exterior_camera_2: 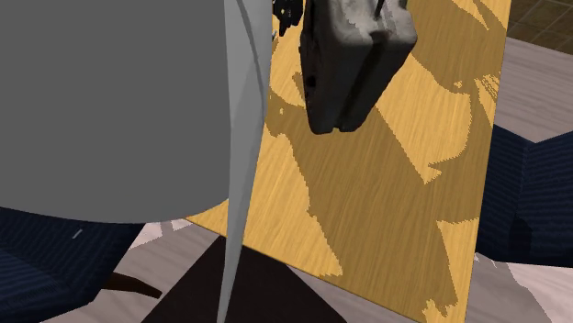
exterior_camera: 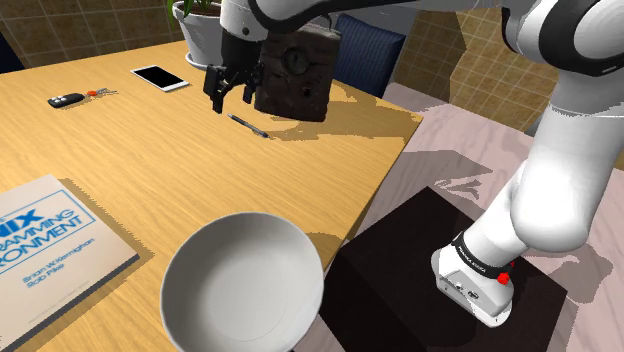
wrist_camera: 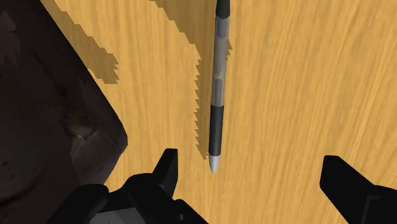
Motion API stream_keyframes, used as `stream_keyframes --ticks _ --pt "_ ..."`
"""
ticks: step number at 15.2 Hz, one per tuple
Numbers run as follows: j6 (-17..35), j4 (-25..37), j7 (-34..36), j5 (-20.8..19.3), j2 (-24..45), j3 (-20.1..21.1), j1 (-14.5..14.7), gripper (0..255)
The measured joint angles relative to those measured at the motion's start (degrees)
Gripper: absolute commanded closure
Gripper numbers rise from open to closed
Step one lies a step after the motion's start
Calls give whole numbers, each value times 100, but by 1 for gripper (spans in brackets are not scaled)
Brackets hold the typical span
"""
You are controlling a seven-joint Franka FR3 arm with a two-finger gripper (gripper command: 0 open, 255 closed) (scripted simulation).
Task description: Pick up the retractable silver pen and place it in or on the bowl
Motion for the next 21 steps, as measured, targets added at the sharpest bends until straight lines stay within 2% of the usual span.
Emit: stream_keyframes --ticks 2,3,5,6,8,10,12,13,14,15,16,18,21 --pt "614 -142 32 4 -6 -7 -3 0" --pt "686 -255 51 17 -71 -4 -5 0" --pt "527 -93 85 -25 31 -17 32 0" --pt "514 -111 25 -18 22 -13 12 255" --pt "1035 -273 -60 21 -26 -16 -44 255" --pt "1494 -133 48 -85 201 -43 46 255" --pt "2371 -105 98 -168 401 -72 101 255" --pt "2724 -311 79 -135 344 -60 55 255" --pt "2584 -212 130 -165 468 -92 96 255" --pt "1920 -94 134 -164 540 -105 98 255" --pt "1482 -82 134 -164 529 -104 96 0" --pt "1638 -71 115 -149 510 -95 80 0" --pt "889 -101 66 -51 250 -56 23 0"
